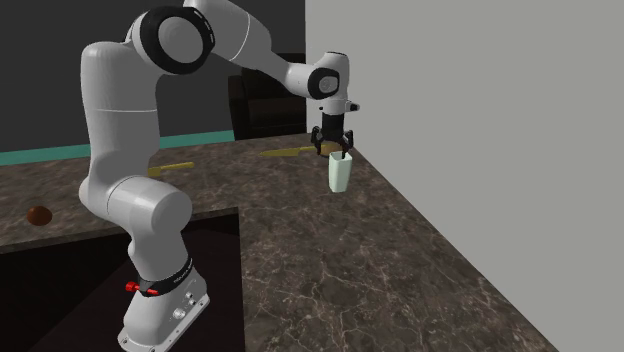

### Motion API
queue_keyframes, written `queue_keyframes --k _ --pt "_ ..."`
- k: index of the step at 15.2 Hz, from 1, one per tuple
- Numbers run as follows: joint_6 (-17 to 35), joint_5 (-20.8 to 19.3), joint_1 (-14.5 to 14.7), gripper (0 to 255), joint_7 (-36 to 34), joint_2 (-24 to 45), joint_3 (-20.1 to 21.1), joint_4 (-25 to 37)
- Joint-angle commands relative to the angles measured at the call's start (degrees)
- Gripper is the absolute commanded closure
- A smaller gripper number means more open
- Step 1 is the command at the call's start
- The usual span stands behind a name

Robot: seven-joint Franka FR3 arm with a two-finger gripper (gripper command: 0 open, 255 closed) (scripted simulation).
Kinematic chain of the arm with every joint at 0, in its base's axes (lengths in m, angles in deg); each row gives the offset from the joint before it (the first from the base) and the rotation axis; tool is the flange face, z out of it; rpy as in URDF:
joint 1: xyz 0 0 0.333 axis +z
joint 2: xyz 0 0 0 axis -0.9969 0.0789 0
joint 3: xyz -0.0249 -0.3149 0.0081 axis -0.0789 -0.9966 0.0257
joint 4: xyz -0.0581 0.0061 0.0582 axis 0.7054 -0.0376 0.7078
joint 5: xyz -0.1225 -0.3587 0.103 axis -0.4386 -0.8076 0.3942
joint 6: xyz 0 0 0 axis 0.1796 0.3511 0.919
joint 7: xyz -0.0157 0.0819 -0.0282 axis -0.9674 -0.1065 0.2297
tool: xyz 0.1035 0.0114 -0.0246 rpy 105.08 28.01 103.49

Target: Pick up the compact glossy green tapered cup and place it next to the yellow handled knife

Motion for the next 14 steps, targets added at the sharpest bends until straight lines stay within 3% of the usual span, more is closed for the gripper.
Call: queue_keyframes --k 1,8,9,14 --pt "0.8 0.2 -0.1 0 0.2 0.3 0.0 -0.5" --pt "0.7 0.2 -0.1 0 0.2 0.3 0.0 -0.5" --pt "0.7 0.2 -0.1 255 0.2 0.3 0.0 -0.5" --pt "0.7 0.2 -0.1 255 0.2 0.3 0.0 -0.5"
